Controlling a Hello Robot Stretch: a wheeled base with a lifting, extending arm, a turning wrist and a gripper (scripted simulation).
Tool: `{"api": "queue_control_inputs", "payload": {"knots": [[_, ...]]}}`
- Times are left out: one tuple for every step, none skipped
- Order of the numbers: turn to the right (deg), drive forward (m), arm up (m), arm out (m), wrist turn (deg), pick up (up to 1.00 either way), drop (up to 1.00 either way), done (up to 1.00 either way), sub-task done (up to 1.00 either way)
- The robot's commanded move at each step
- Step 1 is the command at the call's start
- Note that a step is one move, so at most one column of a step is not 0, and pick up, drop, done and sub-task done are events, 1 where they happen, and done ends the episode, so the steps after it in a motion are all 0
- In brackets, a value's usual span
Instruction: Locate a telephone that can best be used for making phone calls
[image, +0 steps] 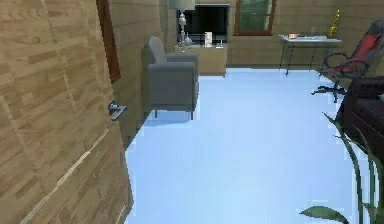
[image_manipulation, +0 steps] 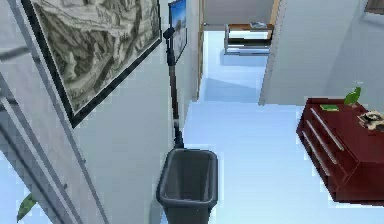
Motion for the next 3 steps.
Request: {"api": "queue_control_inputs", "payload": {"knots": [[3.0,0.00,0.00,0.00,0.0,0.00,0.00,0.00,0.00],[0.0,0.30,0.00,0.00,0.0,0.00,0.00,0.00,0.00],[18.0,0.00,0.00,0.00,0.0,0.00,0.00,0.00,0.00]]}}
